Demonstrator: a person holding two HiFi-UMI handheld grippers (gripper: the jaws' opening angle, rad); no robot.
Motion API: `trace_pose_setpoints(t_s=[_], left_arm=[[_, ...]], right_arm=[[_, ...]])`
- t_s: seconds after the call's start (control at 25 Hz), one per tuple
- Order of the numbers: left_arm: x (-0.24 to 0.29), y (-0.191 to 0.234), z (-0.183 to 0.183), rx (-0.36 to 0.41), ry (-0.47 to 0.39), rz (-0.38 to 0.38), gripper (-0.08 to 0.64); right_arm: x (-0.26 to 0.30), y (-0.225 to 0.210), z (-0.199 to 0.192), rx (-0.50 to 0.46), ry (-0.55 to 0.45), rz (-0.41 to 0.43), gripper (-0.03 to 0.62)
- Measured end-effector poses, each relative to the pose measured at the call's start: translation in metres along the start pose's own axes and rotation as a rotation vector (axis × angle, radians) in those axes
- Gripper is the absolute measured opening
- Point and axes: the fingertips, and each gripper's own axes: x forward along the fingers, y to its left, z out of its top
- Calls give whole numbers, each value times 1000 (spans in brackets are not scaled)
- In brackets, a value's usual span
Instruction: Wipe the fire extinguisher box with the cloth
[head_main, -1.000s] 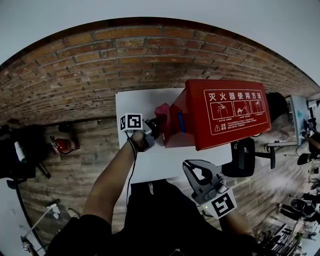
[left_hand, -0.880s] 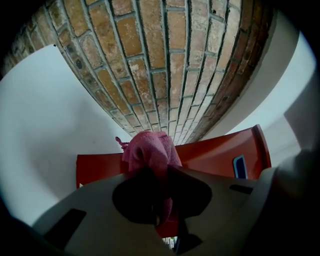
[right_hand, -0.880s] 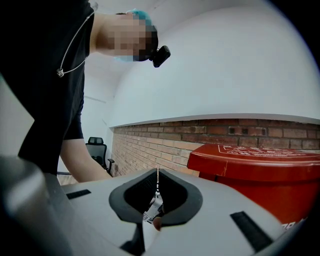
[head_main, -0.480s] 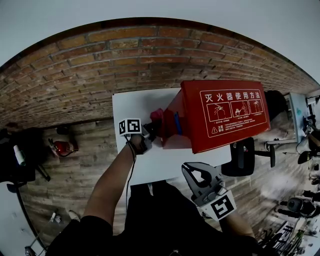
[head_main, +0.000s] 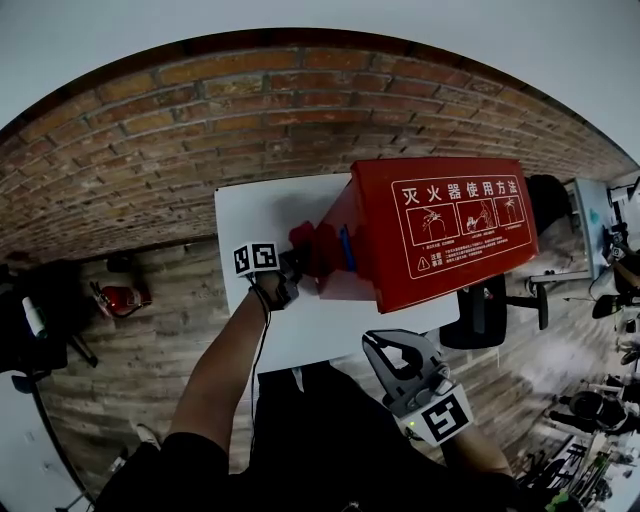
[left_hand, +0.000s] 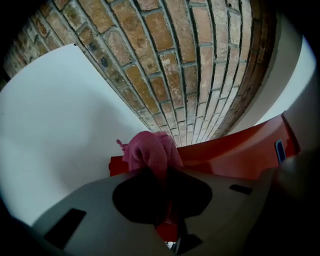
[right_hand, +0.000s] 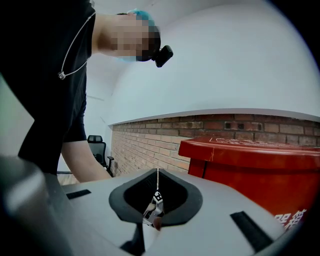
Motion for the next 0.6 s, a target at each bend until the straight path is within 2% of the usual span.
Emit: trace_pose_setpoints(t_s=[0.2,0.6], left_arm=[[7,19,0,3,-24,68,83],[19,56,-8,59,8,199,83]], right_arm=[[-2,-2,-5,3,9,4,26],[-6,-7,-16,10,28,9,26]])
